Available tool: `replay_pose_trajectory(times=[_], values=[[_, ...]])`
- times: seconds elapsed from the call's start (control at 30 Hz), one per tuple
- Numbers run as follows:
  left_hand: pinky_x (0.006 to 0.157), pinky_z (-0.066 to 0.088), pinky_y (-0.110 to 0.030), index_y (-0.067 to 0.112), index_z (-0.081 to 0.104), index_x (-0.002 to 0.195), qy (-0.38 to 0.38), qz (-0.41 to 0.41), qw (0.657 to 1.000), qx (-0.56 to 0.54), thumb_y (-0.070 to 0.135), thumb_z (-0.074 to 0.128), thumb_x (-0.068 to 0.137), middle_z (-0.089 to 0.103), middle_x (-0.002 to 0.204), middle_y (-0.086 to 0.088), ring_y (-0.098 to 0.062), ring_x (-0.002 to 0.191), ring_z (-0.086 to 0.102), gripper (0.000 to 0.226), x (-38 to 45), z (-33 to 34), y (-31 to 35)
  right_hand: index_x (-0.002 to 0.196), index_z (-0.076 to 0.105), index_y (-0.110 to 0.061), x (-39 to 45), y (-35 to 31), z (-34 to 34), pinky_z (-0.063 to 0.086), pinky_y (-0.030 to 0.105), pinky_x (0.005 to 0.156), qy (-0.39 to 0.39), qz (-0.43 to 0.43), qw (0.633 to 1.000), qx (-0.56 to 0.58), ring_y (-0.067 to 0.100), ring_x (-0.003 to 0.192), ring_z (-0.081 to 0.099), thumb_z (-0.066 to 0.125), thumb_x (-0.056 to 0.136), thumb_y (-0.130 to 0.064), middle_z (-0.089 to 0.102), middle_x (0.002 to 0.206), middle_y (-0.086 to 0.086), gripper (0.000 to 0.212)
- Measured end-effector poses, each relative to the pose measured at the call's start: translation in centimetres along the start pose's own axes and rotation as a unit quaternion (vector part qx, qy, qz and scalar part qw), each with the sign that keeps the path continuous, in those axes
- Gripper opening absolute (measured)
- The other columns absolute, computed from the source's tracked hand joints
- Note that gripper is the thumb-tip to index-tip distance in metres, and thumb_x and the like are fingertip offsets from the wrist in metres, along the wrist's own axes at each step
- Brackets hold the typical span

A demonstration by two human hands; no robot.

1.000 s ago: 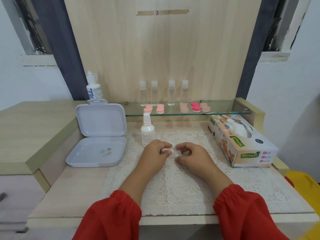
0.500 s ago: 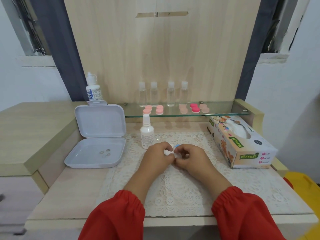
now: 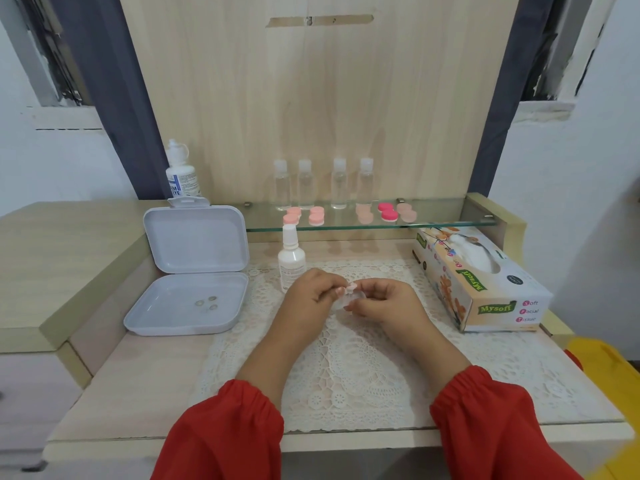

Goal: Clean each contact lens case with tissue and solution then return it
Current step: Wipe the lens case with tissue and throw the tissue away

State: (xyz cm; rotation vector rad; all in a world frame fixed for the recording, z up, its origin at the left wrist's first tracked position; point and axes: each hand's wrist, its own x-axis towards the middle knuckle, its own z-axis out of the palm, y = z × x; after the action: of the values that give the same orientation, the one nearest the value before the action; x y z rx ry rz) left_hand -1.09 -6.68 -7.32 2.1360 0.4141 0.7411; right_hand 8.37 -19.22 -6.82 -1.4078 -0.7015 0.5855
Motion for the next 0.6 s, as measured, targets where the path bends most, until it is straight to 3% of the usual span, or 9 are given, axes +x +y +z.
replay_pose_trajectory(times=[0.13,0.37,0.5,0.6], values=[[0.076,0.047,-0.027,0.021,0.067,0.087,0.01,-0.058,0.998,-0.037,0.013,0.055,0.094,0.062,0.087,0.005,-0.013,0.083,0.058,0.016,0.0,0.0,0.0,0.1,0.07,0.001,-0.3,-0.2,0.2,0.053,0.018,0.058,0.027,0.009,0.998,0.053,0.015,0.065,0.07,0.067,0.077,0.014,0.074,0.076,0.009,0.026],[0.067,0.055,-0.049,0.02,0.067,0.082,0.05,-0.129,0.983,-0.121,0.019,0.052,0.097,0.065,0.07,-0.006,-0.022,0.064,0.061,0.021,-0.3,0.0,0.7,0.1,0.072,-0.011,0.2,0.0,0.2,0.057,0.024,0.074,0.058,-0.004,0.998,0.018,0.024,0.085,0.073,0.07,0.078,0.007,0.075,0.093,0.01,0.029],[0.067,0.057,-0.053,0.03,0.066,0.077,0.08,-0.128,0.98,-0.131,0.023,0.054,0.097,0.071,0.074,-0.004,-0.028,0.077,0.07,0.024,-0.9,0.5,1.1,0.102,0.072,-0.011,0.3,0.0,0.2,0.056,0.021,0.071,0.074,-0.006,0.997,0.029,0.02,0.084,0.073,0.07,0.078,0.006,0.076,0.09,0.007,0.029],[0.07,0.058,-0.045,0.031,0.068,0.08,0.085,-0.107,0.987,-0.088,0.024,0.057,0.094,0.071,0.078,0.002,-0.017,0.077,0.069,0.019,-1.1,0.8,1.2,0.1,0.072,-0.014,0.4,0.2,0.2,0.057,0.029,0.081,0.091,-0.004,0.995,0.026,0.023,0.086,0.073,0.073,0.079,0.0,0.075,0.09,0.006,0.026]])
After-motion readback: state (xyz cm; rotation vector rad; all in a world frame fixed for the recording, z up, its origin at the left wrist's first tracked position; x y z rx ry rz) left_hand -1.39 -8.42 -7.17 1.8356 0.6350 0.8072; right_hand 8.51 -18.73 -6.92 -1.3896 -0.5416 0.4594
